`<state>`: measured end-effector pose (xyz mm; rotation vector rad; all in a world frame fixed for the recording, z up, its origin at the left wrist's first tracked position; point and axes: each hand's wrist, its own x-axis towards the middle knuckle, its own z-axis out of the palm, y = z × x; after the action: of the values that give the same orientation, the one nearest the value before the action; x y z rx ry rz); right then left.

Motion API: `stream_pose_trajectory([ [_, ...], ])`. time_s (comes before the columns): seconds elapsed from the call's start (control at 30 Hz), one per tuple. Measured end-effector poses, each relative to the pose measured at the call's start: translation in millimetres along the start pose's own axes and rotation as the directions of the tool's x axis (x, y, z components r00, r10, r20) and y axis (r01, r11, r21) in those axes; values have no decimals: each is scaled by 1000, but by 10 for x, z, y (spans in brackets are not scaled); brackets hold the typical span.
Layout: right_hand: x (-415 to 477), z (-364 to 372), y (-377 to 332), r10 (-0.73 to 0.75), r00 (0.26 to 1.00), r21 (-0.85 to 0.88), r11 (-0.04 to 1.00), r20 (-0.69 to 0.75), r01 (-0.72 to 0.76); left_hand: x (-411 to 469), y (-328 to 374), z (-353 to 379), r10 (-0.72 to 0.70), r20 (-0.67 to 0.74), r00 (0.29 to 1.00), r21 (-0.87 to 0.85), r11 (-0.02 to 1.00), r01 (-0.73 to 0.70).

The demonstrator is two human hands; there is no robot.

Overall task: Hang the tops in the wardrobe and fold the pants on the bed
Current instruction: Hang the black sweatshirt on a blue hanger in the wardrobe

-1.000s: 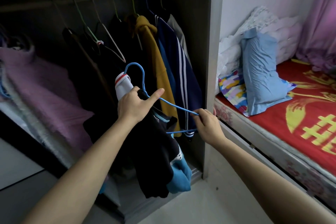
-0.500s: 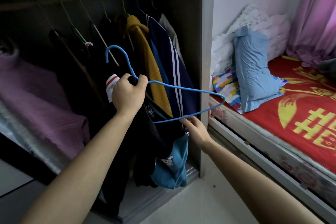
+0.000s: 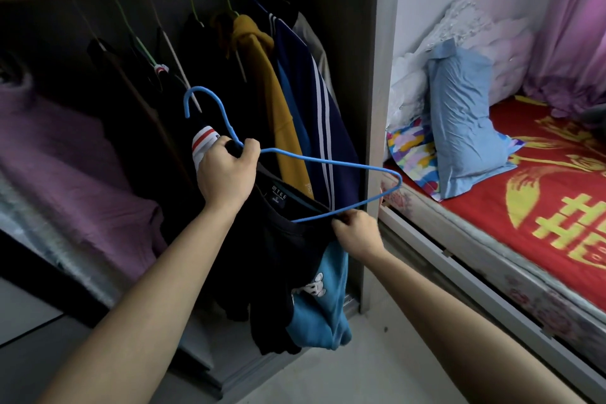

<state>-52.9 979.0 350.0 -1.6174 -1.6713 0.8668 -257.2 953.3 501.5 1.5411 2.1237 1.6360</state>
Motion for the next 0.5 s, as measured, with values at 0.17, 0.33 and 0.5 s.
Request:
stream_pose_trajectory([
  [0.17,161,-392,99,205,979,144,968,9,-204,105,-298,-126,86,-3,996,186,979,-84],
  [0.33,245,-807,67,257,949,204,934,184,-293,129,-586,-122,161,45,986,299,939,-167],
  [0.5,281,-1041,-179,174,968,130,971,182,-199,20,-681,7,240,123,963,411,871,-270],
])
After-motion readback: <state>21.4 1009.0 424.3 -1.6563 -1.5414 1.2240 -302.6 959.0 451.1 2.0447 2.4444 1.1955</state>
